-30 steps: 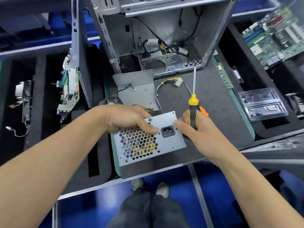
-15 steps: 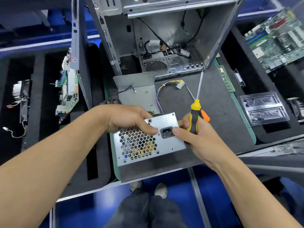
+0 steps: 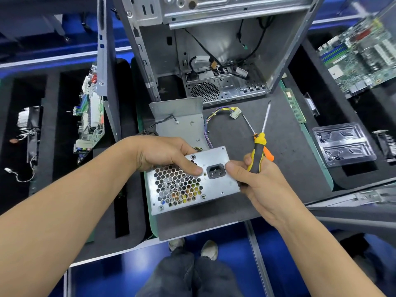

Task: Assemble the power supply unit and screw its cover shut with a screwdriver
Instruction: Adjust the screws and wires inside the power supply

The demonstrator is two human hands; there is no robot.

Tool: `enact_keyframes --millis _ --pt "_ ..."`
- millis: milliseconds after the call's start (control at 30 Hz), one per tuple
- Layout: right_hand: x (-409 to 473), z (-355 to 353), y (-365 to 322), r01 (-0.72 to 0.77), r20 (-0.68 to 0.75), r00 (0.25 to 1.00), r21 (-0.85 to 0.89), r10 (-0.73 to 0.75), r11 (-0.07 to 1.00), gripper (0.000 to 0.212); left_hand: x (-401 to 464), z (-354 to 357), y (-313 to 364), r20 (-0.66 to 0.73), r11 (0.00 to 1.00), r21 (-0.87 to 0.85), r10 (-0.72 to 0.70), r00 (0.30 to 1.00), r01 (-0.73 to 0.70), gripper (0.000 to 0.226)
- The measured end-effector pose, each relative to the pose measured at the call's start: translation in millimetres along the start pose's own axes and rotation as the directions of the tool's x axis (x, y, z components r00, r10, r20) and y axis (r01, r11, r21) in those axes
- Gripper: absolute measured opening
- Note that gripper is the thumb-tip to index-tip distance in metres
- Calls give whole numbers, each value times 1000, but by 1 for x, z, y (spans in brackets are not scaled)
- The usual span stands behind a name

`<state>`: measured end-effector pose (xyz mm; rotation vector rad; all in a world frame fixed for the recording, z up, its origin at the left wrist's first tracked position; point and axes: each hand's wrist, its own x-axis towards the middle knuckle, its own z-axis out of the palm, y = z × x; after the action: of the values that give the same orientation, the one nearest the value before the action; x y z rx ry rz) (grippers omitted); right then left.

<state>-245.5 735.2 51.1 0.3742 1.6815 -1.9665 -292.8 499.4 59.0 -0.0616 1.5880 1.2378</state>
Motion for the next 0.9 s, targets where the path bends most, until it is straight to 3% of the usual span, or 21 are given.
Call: enact_keyframes --millis 133,200,267,333,400,467,600,700,900 --pt "-1 -5 0 -23 13 1000 -50 23 998 39 -2 6 2 -46 999 36 23 999 -22 45" --pt "-3 -6 2 -14 12 1000 -52 15 999 37 -2 9 3 -220 998 -18 51 974 -57 50" --pt "-5 -5 4 -9 -8 1000 -62 8 998 36 -3 10 5 -440 962 -203 76 894 -182 39" --pt "-6 -6 4 -16 -23 1000 -74 14 997 35 -8 7 6 -600 843 -385 81 796 -376 21" --pt "-6 -7 4 -28 -17 999 -61 27 998 35 -17 10 7 -660 697 -486 103 744 -528 33" --pt "-6 -7 3 -27 -4 1000 -48 27 998 35 -26 21 9 -656 596 -544 139 742 -591 37" --pt "-4 -6 6 0 -3 1000 -37 -1 999 35 -24 55 11 -606 475 -629 197 771 -616 24" --pt "-3 -8 9 16 -3 1000 -40 -16 999 35 -15 74 11 -670 520 -530 227 706 -670 16" --pt "-4 -13 7 21 26 1000 -91 -19 996 39 -3 99 4 -756 594 -319 311 576 -738 29"
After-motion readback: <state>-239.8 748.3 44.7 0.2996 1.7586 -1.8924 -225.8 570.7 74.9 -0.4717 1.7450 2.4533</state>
